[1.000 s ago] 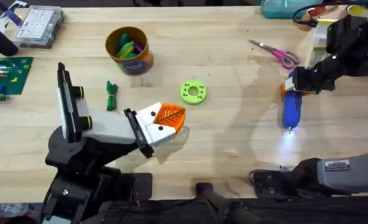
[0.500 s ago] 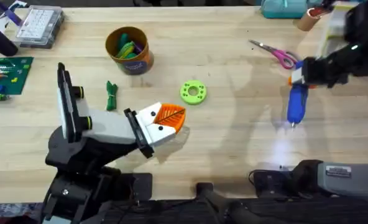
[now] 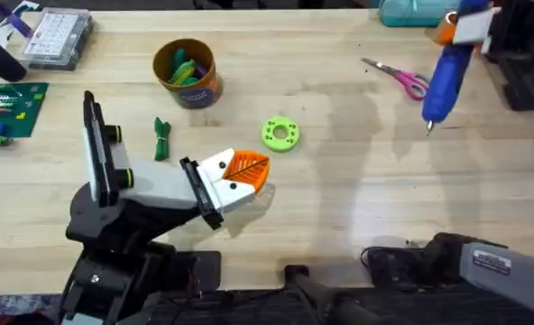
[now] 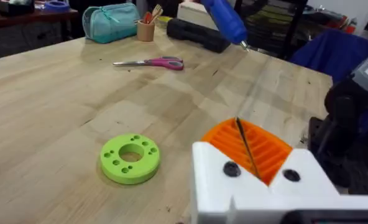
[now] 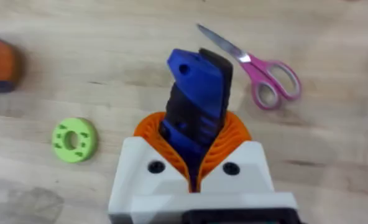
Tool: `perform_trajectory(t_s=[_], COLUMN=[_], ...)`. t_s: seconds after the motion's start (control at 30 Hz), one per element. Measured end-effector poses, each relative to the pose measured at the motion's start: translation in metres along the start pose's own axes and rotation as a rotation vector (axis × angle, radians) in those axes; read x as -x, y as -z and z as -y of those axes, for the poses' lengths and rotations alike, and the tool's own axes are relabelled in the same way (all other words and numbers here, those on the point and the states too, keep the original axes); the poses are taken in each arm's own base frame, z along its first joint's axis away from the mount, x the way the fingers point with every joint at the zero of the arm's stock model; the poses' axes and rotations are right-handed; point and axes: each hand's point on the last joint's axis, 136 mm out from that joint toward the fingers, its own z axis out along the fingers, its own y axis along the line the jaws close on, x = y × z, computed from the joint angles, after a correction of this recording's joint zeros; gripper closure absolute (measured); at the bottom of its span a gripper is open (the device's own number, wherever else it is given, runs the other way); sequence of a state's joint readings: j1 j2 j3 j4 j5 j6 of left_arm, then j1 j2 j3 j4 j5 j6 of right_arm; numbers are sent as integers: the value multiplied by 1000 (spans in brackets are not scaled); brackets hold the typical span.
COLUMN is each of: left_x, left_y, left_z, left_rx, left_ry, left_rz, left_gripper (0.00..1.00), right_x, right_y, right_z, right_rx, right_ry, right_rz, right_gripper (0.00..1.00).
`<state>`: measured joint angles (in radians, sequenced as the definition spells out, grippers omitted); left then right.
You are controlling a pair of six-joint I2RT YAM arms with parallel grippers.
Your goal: Pick up the gripper from the table and insert it into the empty holder that is missing its gripper. Then pick up a screw, insert it into the mounting hole, and use the screwdriver to tighten it. Finally, clean up the table by picking up the vegetable and placing it into the bucket.
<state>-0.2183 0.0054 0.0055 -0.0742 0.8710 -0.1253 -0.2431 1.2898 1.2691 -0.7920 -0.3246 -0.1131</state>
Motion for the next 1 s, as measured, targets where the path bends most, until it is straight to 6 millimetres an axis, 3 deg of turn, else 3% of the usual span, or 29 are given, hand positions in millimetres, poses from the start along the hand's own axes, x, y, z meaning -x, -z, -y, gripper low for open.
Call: perform_trajectory(t_s=[0.3, 0.53, 0.67, 0.83, 1.0], left_x=[0, 0, 0, 0, 0], left_y=[0, 0, 0, 0, 0], left_z=[0, 0, 0, 0, 0], left_rx=[0, 0, 0, 0, 0], left_ry=[0, 0, 0, 0, 0], left_rz=[0, 0, 0, 0, 0], left_gripper=[983, 983, 983, 983, 983], right_x=[56, 78, 88, 94, 114], right_y=[25, 40, 48, 59, 93], right_z=[-87, -139, -157, -164, -181], right_rx=[262, 442, 503, 532, 588], right_ry=[183, 279, 296, 282, 326], right_rz=[179, 296, 345, 359, 435], right_gripper=[974, 974, 974, 974, 974])
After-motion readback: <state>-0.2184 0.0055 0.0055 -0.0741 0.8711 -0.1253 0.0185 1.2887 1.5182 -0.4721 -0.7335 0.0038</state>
